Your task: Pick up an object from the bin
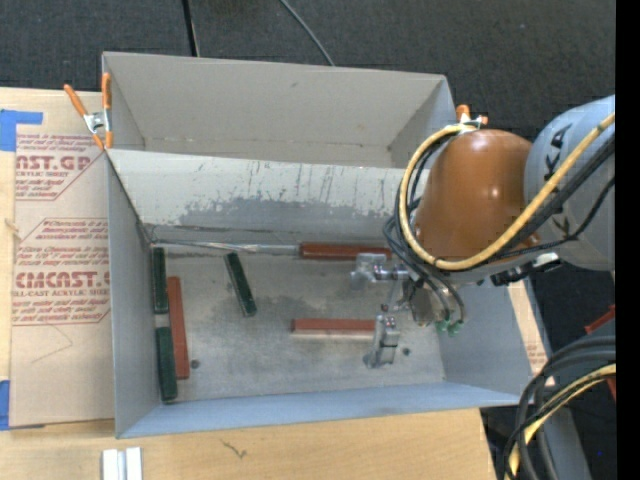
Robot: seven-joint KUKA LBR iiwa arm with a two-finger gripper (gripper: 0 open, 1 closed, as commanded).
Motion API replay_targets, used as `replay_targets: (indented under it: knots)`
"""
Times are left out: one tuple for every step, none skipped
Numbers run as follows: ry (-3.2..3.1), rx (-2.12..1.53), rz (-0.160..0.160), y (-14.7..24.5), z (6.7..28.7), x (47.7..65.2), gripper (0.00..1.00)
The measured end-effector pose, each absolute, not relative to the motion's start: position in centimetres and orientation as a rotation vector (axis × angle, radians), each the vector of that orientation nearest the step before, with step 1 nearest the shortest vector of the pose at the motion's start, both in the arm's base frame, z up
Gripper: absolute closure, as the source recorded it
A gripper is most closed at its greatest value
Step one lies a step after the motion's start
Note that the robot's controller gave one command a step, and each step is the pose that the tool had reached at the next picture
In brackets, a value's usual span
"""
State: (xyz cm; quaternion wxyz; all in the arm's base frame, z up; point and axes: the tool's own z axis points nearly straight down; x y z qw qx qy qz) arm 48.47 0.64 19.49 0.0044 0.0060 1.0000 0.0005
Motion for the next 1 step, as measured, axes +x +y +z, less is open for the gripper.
replay_targets:
  knots:
    - [3.135,-0.081,0.0,1.63,11.94,50.23,0.0]
